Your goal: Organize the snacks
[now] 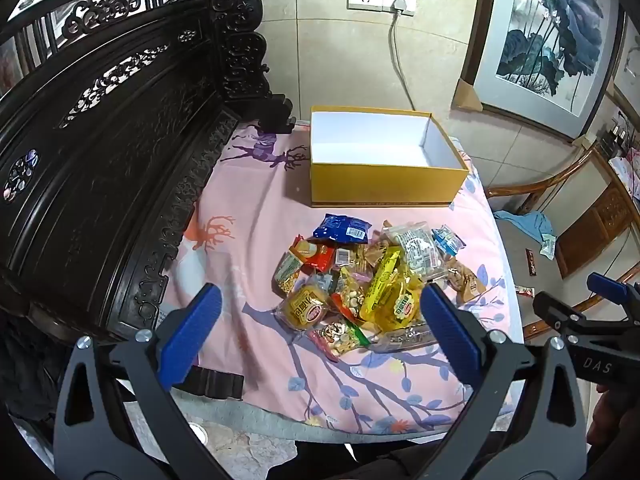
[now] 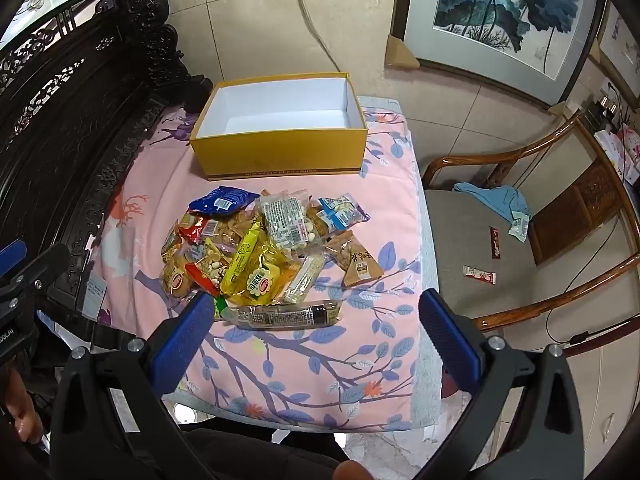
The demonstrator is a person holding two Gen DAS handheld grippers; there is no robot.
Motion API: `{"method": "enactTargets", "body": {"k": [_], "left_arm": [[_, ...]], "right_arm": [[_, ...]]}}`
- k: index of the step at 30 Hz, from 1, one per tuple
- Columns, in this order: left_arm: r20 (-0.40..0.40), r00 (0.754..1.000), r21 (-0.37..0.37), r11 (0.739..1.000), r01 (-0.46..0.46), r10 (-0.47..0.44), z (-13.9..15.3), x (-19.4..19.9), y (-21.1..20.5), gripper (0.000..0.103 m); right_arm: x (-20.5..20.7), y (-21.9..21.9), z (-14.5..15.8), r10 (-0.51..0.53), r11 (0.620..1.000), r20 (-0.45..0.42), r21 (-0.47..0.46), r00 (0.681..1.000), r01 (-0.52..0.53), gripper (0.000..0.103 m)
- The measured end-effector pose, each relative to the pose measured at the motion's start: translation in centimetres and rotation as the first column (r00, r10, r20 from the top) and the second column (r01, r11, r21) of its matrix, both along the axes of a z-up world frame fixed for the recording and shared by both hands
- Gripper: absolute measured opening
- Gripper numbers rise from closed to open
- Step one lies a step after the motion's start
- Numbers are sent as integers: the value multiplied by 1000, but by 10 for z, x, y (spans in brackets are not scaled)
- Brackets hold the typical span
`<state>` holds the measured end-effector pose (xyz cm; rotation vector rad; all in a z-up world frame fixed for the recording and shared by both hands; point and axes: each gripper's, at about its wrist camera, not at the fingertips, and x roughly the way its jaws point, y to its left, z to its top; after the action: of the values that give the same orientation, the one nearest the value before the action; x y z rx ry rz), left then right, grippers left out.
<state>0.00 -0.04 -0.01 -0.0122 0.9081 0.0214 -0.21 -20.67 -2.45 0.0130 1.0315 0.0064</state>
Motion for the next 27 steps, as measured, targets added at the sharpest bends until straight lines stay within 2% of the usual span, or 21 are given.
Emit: {"method": "enactTargets", "body": {"k": [27], "left_arm": [[-4, 1000, 4, 1000, 7, -7, -3, 2, -4, 101]], "right_arm": [[2, -3, -3, 2, 1000, -7, 1, 1000, -2, 102]]}}
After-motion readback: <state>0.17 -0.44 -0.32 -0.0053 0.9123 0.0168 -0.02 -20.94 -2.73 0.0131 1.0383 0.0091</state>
